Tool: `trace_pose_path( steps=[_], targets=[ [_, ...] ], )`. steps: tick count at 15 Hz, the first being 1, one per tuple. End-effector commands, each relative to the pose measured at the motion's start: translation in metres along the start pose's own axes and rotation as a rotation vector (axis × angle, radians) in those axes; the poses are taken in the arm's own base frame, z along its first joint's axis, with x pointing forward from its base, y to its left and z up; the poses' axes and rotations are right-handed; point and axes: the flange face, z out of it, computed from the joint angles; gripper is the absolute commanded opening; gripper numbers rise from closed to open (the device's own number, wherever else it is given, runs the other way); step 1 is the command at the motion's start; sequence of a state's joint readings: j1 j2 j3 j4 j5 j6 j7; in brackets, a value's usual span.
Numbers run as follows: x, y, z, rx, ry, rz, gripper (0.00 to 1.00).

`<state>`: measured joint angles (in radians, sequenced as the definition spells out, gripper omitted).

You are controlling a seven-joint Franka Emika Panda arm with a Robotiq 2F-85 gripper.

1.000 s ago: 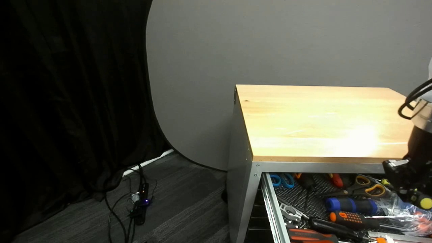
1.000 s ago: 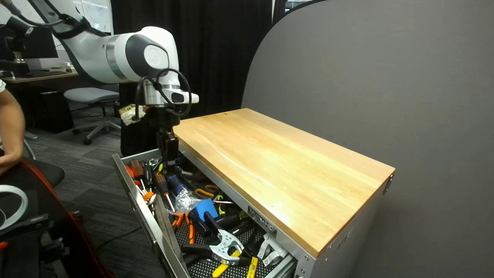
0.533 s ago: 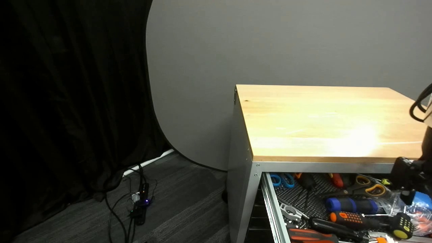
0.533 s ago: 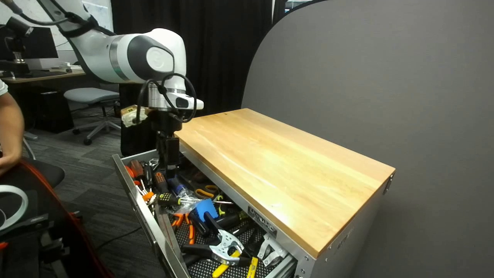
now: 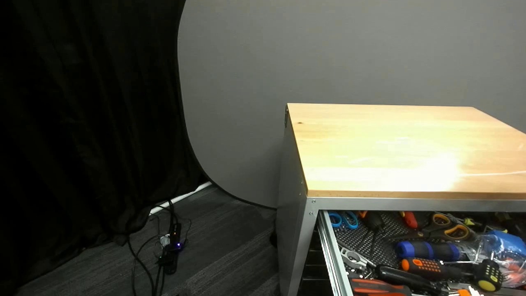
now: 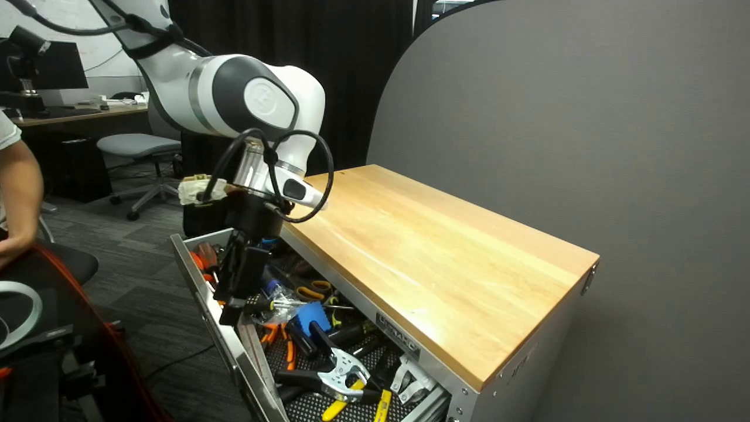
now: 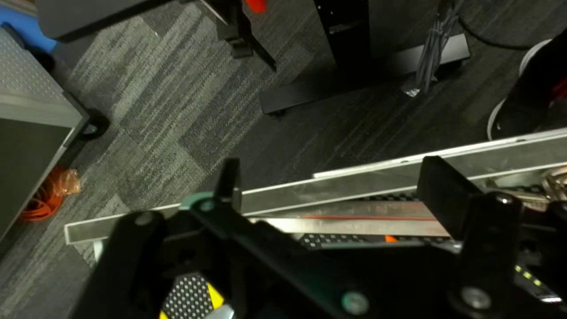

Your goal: Put the screwdriver inside the open drawer and close the drawer

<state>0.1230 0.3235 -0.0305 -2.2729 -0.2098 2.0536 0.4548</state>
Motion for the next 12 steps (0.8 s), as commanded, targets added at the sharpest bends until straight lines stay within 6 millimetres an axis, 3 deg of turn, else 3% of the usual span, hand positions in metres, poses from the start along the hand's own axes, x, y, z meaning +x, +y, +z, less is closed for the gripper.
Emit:
trace_pose_path(
  steps=[1, 2, 6, 10, 12],
  targets=[
    [-0.011, 0.011, 0.021, -0.026, -0.096, -0.014, 0.75],
    [-0.015, 0.010, 0.029, -0.032, -0.123, -0.026, 0.74],
    [-0.019, -0.006, 0.056, -0.048, -0.173, -0.032, 0.42],
    [-0.014, -0.031, 0.070, -0.065, -0.162, -0.018, 0.11],
    [-0.010, -0.046, 0.073, -0.068, -0.141, -0.007, 0.04]
  ],
)
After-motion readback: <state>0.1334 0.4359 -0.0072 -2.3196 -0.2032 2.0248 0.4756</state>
